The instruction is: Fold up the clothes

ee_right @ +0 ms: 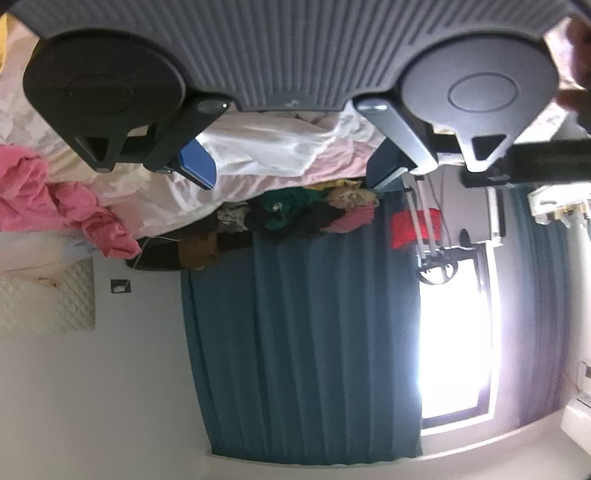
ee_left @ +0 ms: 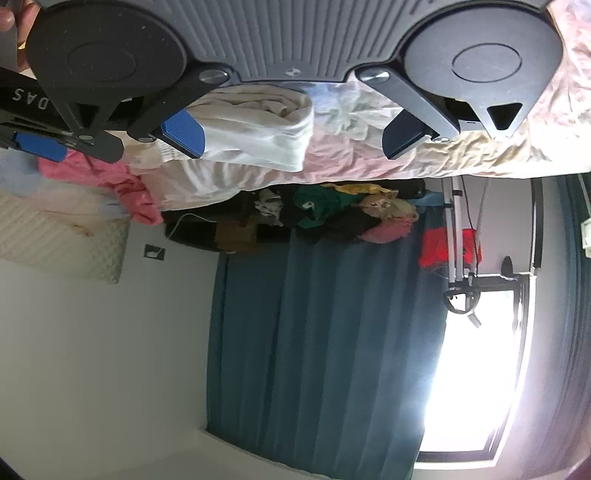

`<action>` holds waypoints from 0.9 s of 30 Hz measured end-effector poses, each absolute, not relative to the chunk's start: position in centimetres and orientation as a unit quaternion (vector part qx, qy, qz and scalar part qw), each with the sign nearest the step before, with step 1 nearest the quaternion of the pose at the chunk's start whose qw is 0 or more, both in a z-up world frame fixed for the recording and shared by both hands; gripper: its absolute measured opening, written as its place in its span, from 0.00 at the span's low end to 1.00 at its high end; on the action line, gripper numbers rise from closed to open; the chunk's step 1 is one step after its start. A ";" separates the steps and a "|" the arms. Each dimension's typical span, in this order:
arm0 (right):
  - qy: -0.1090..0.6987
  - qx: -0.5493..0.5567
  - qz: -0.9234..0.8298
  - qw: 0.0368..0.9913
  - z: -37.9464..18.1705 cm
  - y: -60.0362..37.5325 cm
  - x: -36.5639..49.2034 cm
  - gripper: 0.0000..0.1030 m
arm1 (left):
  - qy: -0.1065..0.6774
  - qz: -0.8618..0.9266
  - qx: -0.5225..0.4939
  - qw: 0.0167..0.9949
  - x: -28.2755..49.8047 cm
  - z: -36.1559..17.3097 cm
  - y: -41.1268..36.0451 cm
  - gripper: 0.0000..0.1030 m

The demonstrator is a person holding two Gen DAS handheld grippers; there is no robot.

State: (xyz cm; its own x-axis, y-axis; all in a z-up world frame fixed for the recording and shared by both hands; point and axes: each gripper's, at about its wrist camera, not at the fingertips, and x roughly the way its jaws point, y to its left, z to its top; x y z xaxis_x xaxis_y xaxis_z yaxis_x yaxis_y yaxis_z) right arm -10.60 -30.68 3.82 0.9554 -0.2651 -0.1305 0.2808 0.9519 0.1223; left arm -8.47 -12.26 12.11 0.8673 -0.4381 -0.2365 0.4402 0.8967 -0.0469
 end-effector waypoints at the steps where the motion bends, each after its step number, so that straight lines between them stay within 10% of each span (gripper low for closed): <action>1: 0.058 0.071 -0.142 0.986 3.2 -30.8 -10.3 0.87 | 0.119 -0.225 0.005 0.967 -8.2 11.6 -12.3 1.00; 27: 0.116 0.076 -0.170 0.976 -2.3 -31.1 -6.5 0.87 | 0.148 -0.218 -0.002 0.965 -3.6 6.5 -13.1 1.00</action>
